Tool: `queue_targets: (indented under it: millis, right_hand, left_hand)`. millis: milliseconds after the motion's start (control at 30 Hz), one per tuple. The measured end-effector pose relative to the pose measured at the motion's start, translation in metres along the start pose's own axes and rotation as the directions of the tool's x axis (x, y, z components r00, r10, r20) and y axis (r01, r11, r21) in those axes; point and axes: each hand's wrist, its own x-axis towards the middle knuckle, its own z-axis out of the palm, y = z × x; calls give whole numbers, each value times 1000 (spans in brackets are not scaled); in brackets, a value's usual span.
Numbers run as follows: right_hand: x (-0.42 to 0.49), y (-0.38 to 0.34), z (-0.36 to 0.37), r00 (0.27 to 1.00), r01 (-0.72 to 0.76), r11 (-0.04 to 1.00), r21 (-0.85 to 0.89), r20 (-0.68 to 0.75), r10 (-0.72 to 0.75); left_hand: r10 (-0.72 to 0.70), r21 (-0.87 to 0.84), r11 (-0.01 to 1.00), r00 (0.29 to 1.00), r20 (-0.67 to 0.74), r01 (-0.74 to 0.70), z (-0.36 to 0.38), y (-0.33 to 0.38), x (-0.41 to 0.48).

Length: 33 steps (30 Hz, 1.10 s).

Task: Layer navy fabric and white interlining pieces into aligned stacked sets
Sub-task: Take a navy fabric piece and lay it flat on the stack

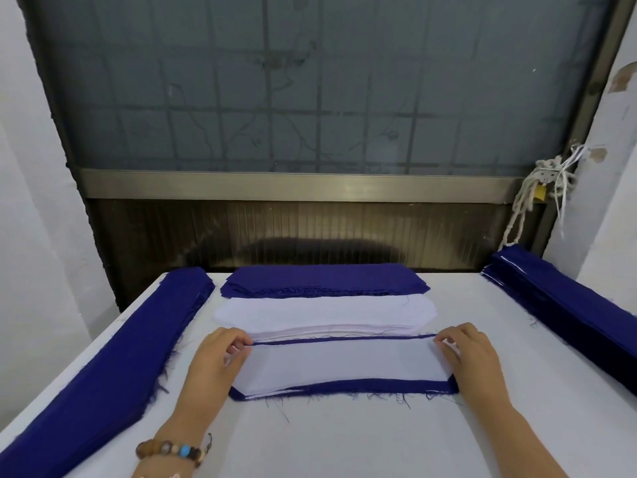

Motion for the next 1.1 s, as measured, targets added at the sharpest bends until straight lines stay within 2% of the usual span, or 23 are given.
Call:
queue_targets:
  millis: [67, 167, 367, 567, 667, 733, 800, 833, 900, 1000, 1100]
  right_hand:
    - [-1, -1, 0, 996, -1, 997, 77, 87, -5]
    - [-1, -2, -1, 992, -8, 997, 77, 129, -2]
    - [5, -9, -7, 981, 37, 993, -108, 195, -16]
    - [25, -21, -10, 929, 0, 944, -331, 350, 122]
    - [39, -30, -10, 879, 45, 904, -426, 447, 166]
    - [52, -40, -10, 833, 64, 859, -508, 501, 234]
    - [66, -51, -9, 794, 64, 821, -567, 528, 302]
    - [72, -55, -7, 801, 58, 819, -571, 516, 304]
    - [82, -63, -1, 851, 42, 848, -528, 463, 247]
    - [94, -76, 18, 931, 81, 919, -387, 358, 69]
    - [104, -86, 49, 955, 178, 959, -222, 275, -113]
  left_hand:
    - [-14, 1, 1000, 996, 86, 14, 2, -2, -2]
    - [-24, 27, 999, 996, 89, 22, 1, -5, -1]
    - [-89, 81, 993, 992, 90, 82, -1, -2, 5]
    - [-181, 275, 954, 961, 209, 120, -9, 8, 25]
    - [-216, 411, 909, 927, 305, 77, -11, 17, 38]
    - [-226, 512, 859, 894, 387, -4, -13, 24, 48]
    - [-218, 548, 833, 863, 456, -79, -13, 30, 58]
    - [-200, 527, 846, 863, 465, -88, -11, 32, 63]
    - [-154, 454, 890, 901, 406, -52, -5, 36, 76]
    - [-69, 401, 916, 974, 216, -25, 12, 43, 99]
    - [31, 371, 926, 994, 104, -68, 38, 43, 120]
